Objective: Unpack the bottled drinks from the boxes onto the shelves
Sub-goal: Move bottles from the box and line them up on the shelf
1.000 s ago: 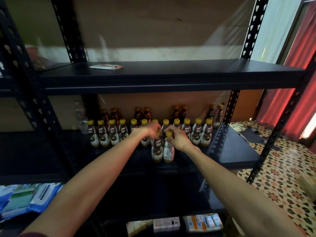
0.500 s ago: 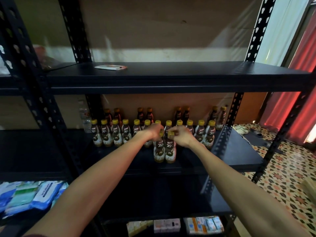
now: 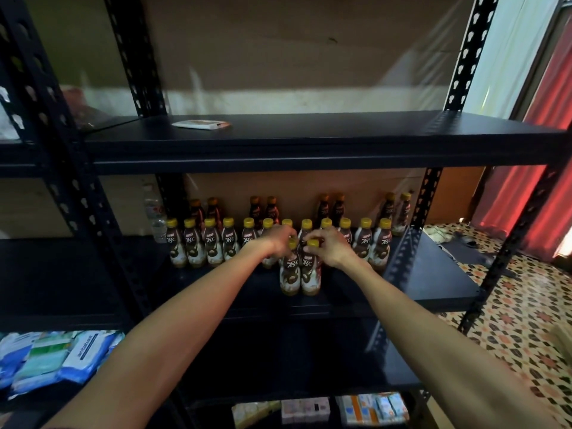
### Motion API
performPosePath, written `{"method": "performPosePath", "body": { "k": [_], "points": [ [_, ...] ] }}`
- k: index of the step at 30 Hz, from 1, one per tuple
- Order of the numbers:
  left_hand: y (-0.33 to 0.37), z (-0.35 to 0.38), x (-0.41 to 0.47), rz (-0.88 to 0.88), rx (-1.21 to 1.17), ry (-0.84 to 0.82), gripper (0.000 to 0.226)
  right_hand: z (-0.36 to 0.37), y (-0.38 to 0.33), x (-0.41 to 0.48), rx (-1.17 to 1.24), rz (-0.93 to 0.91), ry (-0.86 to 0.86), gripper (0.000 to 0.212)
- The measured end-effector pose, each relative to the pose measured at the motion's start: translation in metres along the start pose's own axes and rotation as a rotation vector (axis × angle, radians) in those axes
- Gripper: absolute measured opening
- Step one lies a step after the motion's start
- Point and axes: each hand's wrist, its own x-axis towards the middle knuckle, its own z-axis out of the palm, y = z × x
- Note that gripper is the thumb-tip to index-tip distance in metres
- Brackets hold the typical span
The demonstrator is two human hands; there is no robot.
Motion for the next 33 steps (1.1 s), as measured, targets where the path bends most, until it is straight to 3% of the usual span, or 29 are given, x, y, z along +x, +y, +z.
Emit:
{"method": "performPosePath", "body": {
  "k": [2,8,16,26,30,33],
  "points": [
    [-0.001,0.000,0.001,0.004,0.004,0.001,0.061,0.001,0.001,0.005,-0.016,0.003,-0.008,0.022],
    [-0.008,0.001,0.006,0.055,-0.035,0.004,0.057,-0.005,0.004,0.007,-0.077,0.017,-0.108,0.049],
    [0.009,0.009,0.017,0.144,-0.116,-0.012,0.055,-0.015,0.032,0.000,-0.049,0.075,-0.088,0.052],
    [0.107,0.042,0.056,0.222,-0.114,-0.017,0.056,-0.088,0.113,-0.024,-0.035,0.172,-0.031,0.046],
    [0.160,0.057,0.071,0.235,-0.116,0.005,0.049,-0.122,0.176,-0.021,-0.026,0.142,-0.034,0.052],
    [0.196,0.066,0.083,0.252,-0.132,0.008,0.040,-0.153,0.191,-0.030,-0.066,0.094,-0.042,0.042]
  ]
}}
